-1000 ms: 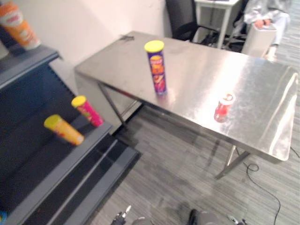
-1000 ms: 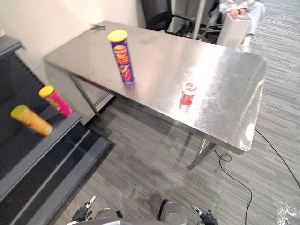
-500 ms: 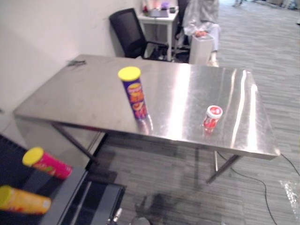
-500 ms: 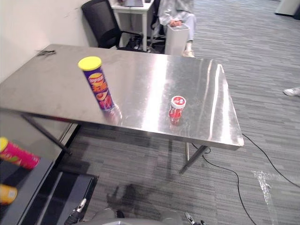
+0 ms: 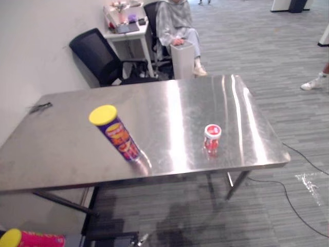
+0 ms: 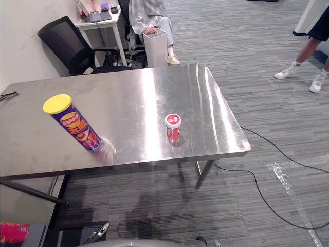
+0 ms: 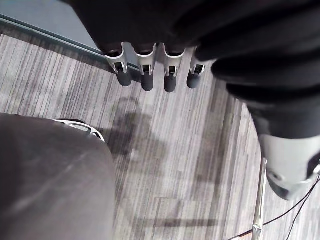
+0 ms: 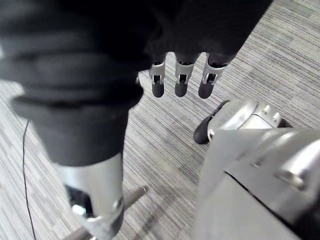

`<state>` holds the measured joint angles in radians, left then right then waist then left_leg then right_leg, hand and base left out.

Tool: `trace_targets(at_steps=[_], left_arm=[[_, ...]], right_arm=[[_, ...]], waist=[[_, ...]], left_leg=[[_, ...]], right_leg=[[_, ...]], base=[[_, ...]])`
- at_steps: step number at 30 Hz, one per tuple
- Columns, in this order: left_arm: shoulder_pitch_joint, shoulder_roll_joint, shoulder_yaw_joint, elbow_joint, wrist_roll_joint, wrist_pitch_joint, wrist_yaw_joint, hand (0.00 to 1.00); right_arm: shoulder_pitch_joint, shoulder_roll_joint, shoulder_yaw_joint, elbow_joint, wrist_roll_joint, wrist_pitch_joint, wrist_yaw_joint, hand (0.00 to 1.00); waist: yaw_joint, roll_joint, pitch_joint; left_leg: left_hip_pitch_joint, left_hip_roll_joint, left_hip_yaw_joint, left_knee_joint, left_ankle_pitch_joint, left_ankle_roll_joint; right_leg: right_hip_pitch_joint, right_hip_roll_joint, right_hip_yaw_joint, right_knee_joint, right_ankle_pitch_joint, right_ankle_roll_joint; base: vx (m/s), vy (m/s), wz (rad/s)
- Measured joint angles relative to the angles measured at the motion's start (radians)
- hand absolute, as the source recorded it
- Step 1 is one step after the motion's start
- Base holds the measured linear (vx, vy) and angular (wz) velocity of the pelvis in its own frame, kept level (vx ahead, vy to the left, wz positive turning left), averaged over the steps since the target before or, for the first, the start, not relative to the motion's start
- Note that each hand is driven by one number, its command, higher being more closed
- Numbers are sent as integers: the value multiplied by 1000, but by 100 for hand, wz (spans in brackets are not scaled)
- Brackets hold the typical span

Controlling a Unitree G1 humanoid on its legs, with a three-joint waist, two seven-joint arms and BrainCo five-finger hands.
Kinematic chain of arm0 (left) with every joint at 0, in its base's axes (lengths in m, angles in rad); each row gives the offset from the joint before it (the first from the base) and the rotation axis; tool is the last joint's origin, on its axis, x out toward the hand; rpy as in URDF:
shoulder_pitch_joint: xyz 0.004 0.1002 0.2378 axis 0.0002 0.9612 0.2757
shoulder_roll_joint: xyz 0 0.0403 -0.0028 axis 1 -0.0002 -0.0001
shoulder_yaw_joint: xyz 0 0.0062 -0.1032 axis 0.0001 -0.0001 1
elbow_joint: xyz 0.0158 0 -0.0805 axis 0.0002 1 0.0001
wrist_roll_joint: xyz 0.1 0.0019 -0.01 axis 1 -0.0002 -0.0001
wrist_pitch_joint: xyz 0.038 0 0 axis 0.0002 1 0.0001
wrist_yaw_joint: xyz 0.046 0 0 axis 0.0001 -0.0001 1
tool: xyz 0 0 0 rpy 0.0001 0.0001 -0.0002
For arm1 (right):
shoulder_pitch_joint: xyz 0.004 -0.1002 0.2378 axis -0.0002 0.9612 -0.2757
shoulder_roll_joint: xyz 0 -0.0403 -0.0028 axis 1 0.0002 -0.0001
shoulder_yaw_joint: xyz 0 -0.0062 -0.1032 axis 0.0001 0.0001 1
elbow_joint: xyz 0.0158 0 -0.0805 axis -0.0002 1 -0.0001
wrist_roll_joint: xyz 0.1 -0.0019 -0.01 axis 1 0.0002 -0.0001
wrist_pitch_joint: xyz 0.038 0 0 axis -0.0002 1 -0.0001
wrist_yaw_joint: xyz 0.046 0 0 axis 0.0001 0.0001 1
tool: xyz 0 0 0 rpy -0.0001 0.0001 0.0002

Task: Put the gum and the chips on the shelf.

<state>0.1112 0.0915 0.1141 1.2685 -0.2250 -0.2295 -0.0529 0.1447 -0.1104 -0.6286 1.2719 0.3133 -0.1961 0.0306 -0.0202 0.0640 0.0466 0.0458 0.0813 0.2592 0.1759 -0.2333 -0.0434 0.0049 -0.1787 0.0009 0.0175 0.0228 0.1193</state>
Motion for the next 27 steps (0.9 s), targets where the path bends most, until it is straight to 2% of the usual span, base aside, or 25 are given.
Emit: trace_targets(at_steps=[5,8,9,12,13,16,18,22,24,27], left_arm=[[18,13,3,-1,6,0,-7,0],[35,22,10,-11,5,0,-12,0],[38,22,10,-11,5,0,-12,0],[42,15,10,-23,2,-2,-14,0],[49,16,12,-48,-1,-3,-14,0],[54,16,10,-59,-2,-4,-17,0],[74,16,6,-69,-2,-4,-23,0],[96,22,0,-87,3,-4,-30,0],[102,25,0,-95,3,-4,-33,0],[111,28,-1,-111,1,-8,-40,0]], right_arm=[[-49,-85,-178,-17,9,-7,-14,0],[-94,-130,-229,-101,20,-14,-43,0],[-99,-144,-227,-146,20,-16,-55,0],[-65,-176,-226,-387,16,-26,-111,0],[-49,-191,-231,-522,0,-27,-140,0],[-35,-216,-247,-698,-36,-36,-181,0],[-37,-262,-223,-836,-103,-57,-214,0],[-37,-293,-141,-1029,-257,-66,-217,0],[-41,-314,-57,-1125,-341,-74,-188,0],[-41,-320,44,-1225,-354,-82,-137,0]], waist=[[2,-11,1],[3,-23,5],[3,-29,10],[-5,-12,6],[-7,-12,6],[-8,-20,4],[-8,-34,-4],[-8,-47,-13],[-6,-52,-15],[-5,-58,-16]], left_leg=[[-4,-12,14,-24,0,0],[-5,-22,69,-48,14,-2],[-5,-26,83,-53,20,-4],[0,-21,80,-69,31,-12],[-6,-19,56,-71,29,-15],[-8,-18,29,-79,33,-21],[-9,-18,19,-87,42,-21],[-8,-19,7,-87,48,-15],[-9,-24,0,-87,48,-15],[-12,-26,-12,-87,48,-15]], right_leg=[[-21,-5,4,-39,23,0],[-51,-10,9,-68,22,1],[-57,-10,10,-76,23,2],[-57,-1,10,-86,25,7],[-57,3,5,-92,17,2],[-55,7,-11,-94,14,6],[-54,8,-20,-96,18,0],[-53,9,-24,-90,24,8],[-53,6,-23,-90,25,8],[-54,4,-24,-89,25,8]], base=[[-112,4,-19],[-144,-70,-61],[-138,-93,-40],[-109,-92,-10],[-119,-111,3],[-58,-68,13],[-16,-56,13],[32,-22,6],[44,-2,-1],[0,0,0]])
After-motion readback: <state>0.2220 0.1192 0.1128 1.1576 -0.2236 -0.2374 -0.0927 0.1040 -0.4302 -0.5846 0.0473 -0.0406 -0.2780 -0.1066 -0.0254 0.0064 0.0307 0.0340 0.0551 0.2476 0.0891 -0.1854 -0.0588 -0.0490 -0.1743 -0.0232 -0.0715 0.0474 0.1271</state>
